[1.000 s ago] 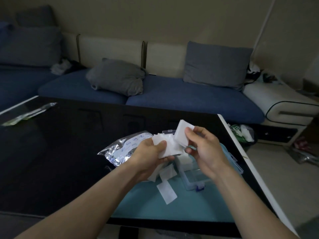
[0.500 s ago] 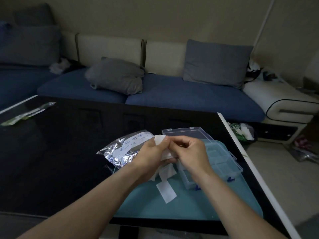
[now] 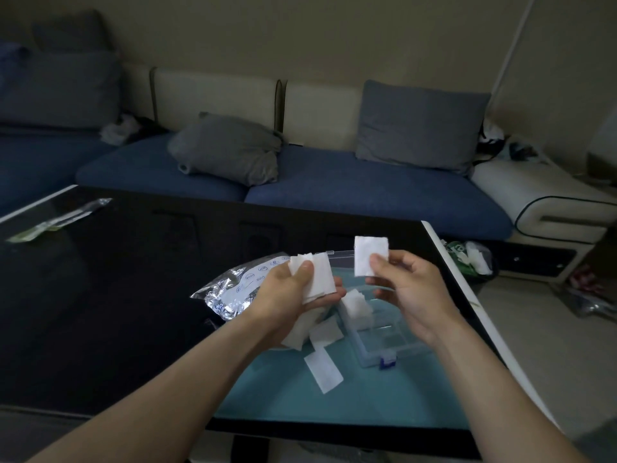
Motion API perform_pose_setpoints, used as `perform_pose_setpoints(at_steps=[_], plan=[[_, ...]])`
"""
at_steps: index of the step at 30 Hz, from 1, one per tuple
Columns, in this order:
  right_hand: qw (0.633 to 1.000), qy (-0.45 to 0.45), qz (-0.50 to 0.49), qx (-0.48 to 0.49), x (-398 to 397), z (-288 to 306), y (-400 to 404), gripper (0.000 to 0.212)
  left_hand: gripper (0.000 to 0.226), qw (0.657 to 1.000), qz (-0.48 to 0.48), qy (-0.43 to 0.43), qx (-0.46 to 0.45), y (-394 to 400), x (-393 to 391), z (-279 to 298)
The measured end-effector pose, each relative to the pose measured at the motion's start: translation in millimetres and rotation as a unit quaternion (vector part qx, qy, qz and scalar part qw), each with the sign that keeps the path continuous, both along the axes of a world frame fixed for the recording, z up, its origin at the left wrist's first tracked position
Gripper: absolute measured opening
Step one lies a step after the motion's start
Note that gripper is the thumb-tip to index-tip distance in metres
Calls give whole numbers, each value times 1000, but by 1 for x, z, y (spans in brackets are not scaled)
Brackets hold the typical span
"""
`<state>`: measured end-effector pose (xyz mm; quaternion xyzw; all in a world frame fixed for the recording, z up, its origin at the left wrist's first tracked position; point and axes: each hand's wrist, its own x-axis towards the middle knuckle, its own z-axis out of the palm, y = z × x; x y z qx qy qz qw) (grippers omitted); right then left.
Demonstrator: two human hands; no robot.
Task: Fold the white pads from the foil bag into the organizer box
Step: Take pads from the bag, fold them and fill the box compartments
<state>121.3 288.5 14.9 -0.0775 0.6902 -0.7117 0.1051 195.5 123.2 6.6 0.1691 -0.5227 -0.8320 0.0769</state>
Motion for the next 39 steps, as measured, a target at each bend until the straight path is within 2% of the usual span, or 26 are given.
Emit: perform_pose_setpoints(at_steps=[3,5,7,8,10,11,13,15,18,20,23,25,29,33,37,39], plan=[[997,-34,52,-46,5,4,-1,18,31,999,2,-11,-46,0,-1,-2],[995,-30,89,-22,17,4,-12,24,29,998,-22,-10,-62,3,1,-1],[996,-16,85,15,29,2,-25,24,27,997,-54,8,-54,8,1,1],[997,-9,75,33,32,-1,-30,23,25,998,-58,7,-17,9,0,1],[994,36,45,89,34,-5,-34,23,23,998,-54,7,30,13,5,7],[987,75,28,139,33,-6,-35,26,27,996,-85,20,18,15,7,9],[959,143,18,244,28,-4,-32,28,33,995,-86,36,-21,15,6,4],[946,150,61,279,24,-1,-27,31,32,998,-66,11,-16,11,6,3],[965,130,83,213,13,3,-14,33,36,997,-78,6,-26,3,5,3],[975,127,85,164,8,3,-7,22,36,992,-125,14,-26,-1,7,6],[975,94,154,128,7,1,-2,3,41,979,-191,39,-56,0,11,7],[976,69,173,116,8,1,0,6,44,973,-214,53,-66,2,12,4],[985,52,104,130,7,3,0,13,42,981,-169,46,-78,3,8,2],[998,27,2,60,1,5,2,13,38,995,-93,25,-32,-1,3,-1],[993,53,91,43,12,6,-5,10,26,996,-85,9,-19,2,5,4],[988,80,108,78,20,3,-15,9,34,992,-125,-2,14,6,6,8]])
